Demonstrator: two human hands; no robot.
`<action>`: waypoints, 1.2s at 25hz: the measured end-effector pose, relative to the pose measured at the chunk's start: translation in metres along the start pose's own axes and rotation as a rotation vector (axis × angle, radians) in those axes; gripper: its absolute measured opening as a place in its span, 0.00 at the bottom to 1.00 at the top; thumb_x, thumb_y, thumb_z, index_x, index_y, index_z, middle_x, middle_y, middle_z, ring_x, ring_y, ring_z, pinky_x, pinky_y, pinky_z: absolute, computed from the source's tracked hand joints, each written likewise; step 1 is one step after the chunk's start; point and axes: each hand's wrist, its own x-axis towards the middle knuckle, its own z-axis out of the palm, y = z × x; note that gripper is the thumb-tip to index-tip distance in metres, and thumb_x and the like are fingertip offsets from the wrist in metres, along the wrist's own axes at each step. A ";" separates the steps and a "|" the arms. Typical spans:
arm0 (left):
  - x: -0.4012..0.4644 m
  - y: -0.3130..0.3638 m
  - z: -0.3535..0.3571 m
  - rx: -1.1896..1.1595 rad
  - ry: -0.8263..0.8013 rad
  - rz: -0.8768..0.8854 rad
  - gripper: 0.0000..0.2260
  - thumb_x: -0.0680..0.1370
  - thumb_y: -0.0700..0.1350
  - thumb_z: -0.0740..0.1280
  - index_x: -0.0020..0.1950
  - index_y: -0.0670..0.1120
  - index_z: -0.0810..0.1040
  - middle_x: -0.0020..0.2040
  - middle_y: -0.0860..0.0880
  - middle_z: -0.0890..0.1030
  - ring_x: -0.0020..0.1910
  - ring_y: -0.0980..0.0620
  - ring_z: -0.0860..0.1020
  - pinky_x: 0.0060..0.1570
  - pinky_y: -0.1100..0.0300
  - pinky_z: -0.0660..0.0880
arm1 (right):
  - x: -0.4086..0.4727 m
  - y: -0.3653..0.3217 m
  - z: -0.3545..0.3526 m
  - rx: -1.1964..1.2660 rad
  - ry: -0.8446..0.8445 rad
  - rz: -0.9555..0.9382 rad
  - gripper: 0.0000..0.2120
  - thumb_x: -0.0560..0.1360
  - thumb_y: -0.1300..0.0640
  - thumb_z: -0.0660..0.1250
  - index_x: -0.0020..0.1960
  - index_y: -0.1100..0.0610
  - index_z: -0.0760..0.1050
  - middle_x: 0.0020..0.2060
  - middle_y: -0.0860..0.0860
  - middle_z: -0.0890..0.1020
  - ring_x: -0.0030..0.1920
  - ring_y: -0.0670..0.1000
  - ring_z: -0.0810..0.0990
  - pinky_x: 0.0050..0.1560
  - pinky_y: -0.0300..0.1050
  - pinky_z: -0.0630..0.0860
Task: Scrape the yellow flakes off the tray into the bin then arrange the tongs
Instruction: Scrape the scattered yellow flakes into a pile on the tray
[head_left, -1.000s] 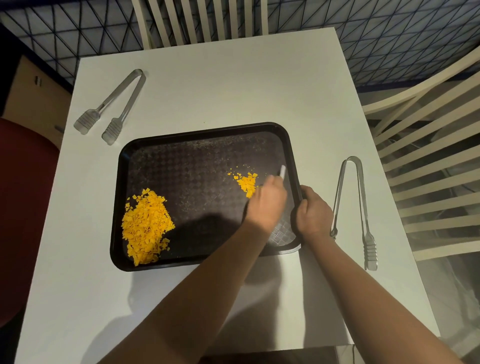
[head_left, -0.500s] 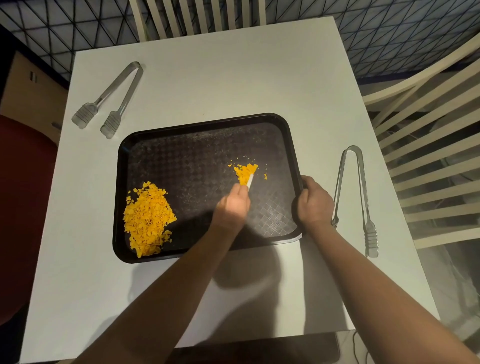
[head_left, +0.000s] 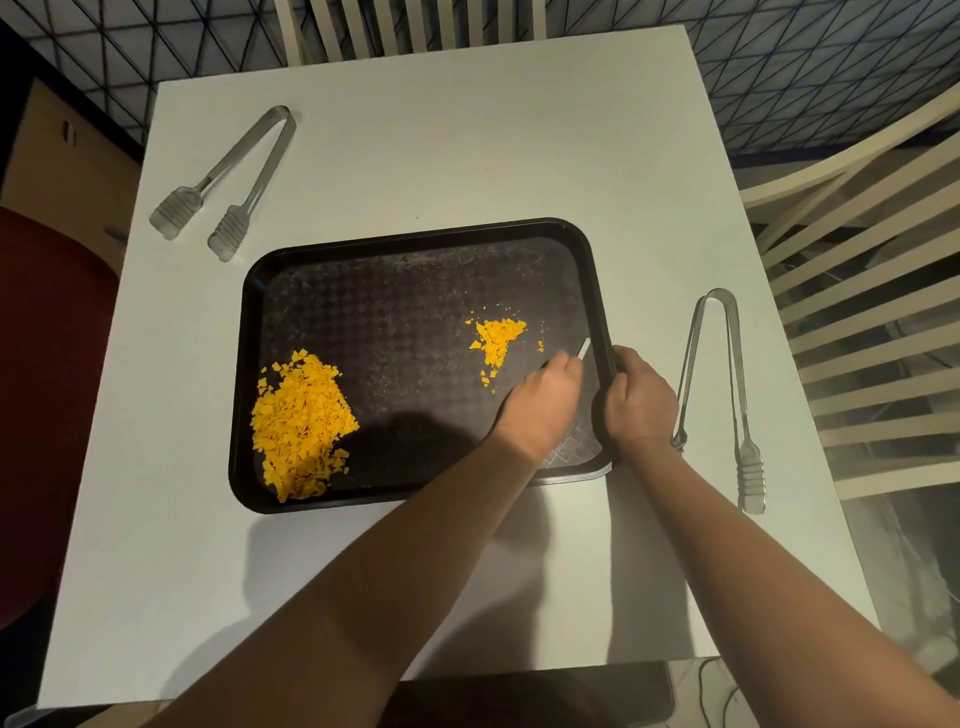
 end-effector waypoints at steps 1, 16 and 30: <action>0.006 0.003 -0.002 -0.014 0.018 0.001 0.08 0.78 0.35 0.58 0.56 0.40 0.70 0.53 0.41 0.73 0.47 0.38 0.79 0.42 0.47 0.75 | 0.000 0.000 0.000 0.002 0.004 0.000 0.23 0.71 0.58 0.49 0.61 0.53 0.73 0.51 0.55 0.82 0.50 0.61 0.78 0.47 0.48 0.70; 0.008 -0.014 -0.012 -0.160 0.133 -0.252 0.09 0.79 0.36 0.56 0.56 0.37 0.72 0.52 0.39 0.75 0.46 0.37 0.80 0.43 0.46 0.76 | 0.001 0.002 0.001 0.003 0.004 -0.001 0.20 0.73 0.61 0.52 0.61 0.54 0.73 0.50 0.56 0.82 0.49 0.61 0.78 0.48 0.47 0.70; 0.029 -0.037 -0.020 -0.216 0.145 -0.536 0.13 0.79 0.34 0.54 0.63 0.38 0.69 0.59 0.41 0.74 0.54 0.41 0.78 0.52 0.51 0.75 | 0.000 0.001 0.001 0.005 0.026 0.002 0.26 0.68 0.56 0.47 0.61 0.54 0.74 0.48 0.56 0.82 0.48 0.62 0.78 0.48 0.48 0.71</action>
